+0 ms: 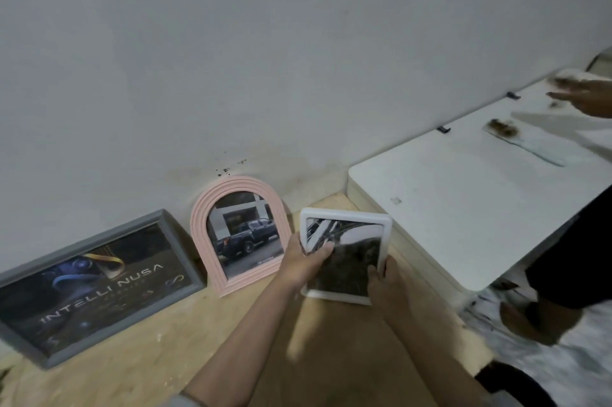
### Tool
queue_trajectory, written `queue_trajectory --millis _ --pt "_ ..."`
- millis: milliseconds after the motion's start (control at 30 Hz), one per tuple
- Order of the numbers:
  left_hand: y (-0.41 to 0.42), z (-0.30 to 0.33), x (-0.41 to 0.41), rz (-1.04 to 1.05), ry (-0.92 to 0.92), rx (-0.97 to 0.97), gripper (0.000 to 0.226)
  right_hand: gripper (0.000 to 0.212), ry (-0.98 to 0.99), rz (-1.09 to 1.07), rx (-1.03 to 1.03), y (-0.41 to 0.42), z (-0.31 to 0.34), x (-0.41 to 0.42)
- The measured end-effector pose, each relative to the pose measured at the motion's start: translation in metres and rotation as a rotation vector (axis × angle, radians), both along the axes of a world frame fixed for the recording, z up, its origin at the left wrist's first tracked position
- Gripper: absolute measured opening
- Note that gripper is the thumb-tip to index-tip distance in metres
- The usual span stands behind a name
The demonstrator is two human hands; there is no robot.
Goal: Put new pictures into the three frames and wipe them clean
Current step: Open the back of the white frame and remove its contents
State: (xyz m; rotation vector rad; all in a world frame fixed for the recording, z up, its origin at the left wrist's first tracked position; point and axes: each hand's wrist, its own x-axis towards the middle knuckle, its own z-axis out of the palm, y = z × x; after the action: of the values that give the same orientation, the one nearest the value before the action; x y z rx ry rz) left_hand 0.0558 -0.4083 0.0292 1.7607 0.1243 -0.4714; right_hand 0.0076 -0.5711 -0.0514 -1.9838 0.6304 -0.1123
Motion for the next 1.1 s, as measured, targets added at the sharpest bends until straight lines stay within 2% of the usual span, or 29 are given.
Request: queue_trajectory --millis 100,167,267,300,367,433,500,567,633,667,733,767,800,867,900,967,1033,1100 --pt "0.005 0.008 -0.004 0.027 -0.036 -0.029 0.040 0.011 -0.142 0.048 -0.091 0.001 0.006 -0.017" --pt "0.018 0.009 -0.007 0.069 -0.011 -0.062 0.050 0.010 -0.273 0.097 -0.154 0.004 0.013 -0.031" --pt "0.042 0.019 -0.020 0.170 0.102 -0.233 0.076 0.015 -0.461 0.208 -0.258 0.017 0.022 -0.056" --pt "0.053 0.022 -0.026 0.210 0.139 -0.308 0.073 0.022 -0.502 0.255 -0.301 0.025 0.027 -0.065" --pt "0.074 0.024 -0.040 0.308 0.176 -0.423 0.052 0.031 -0.609 0.323 -0.412 0.039 0.033 -0.080" --pt "0.098 0.025 -0.057 0.408 0.204 -0.524 0.024 0.026 -0.758 0.390 -0.504 0.054 0.033 -0.091" --pt "0.123 0.026 -0.078 0.459 0.248 -0.631 0.019 0.023 -0.828 0.495 -0.522 0.070 0.028 -0.102" --pt "0.146 0.025 -0.097 0.481 0.245 -0.659 0.025 0.028 -0.766 0.633 -0.499 0.080 0.025 -0.111" --pt "0.173 0.019 -0.119 0.494 0.210 -0.640 0.034 0.054 -0.591 0.668 -0.476 0.094 0.025 -0.119" --pt "0.184 0.013 -0.127 0.496 0.190 -0.633 0.038 0.069 -0.488 0.624 -0.438 0.099 0.023 -0.121" --pt "0.206 0.002 -0.150 0.486 0.169 -0.671 0.045 0.090 -0.232 0.471 -0.175 0.116 0.029 -0.125" --pt "0.215 -0.002 -0.160 0.467 0.167 -0.708 0.049 0.088 -0.082 0.425 -0.030 0.124 0.032 -0.124" --pt "0.224 -0.008 -0.175 0.457 0.165 -0.730 0.052 0.072 0.054 0.422 0.076 0.135 0.033 -0.128" --pt "0.233 -0.019 -0.193 0.481 0.168 -0.706 0.043 0.036 0.216 0.464 0.081 0.149 0.028 -0.132" --pt "0.235 -0.026 -0.200 0.529 0.168 -0.660 0.038 0.031 0.247 0.462 0.053 0.156 0.022 -0.135" --pt "0.235 -0.046 -0.209 0.632 0.141 -0.362 0.034 0.033 0.273 0.422 0.032 0.168 0.008 -0.143" --pt "0.236 -0.063 -0.219 0.652 0.072 0.015 0.034 0.048 0.298 0.395 0.023 0.181 -0.009 -0.152" --pt "0.238 -0.080 -0.228 0.571 0.017 0.164 0.047 0.065 0.312 0.397 -0.011 0.187 -0.023 -0.161"
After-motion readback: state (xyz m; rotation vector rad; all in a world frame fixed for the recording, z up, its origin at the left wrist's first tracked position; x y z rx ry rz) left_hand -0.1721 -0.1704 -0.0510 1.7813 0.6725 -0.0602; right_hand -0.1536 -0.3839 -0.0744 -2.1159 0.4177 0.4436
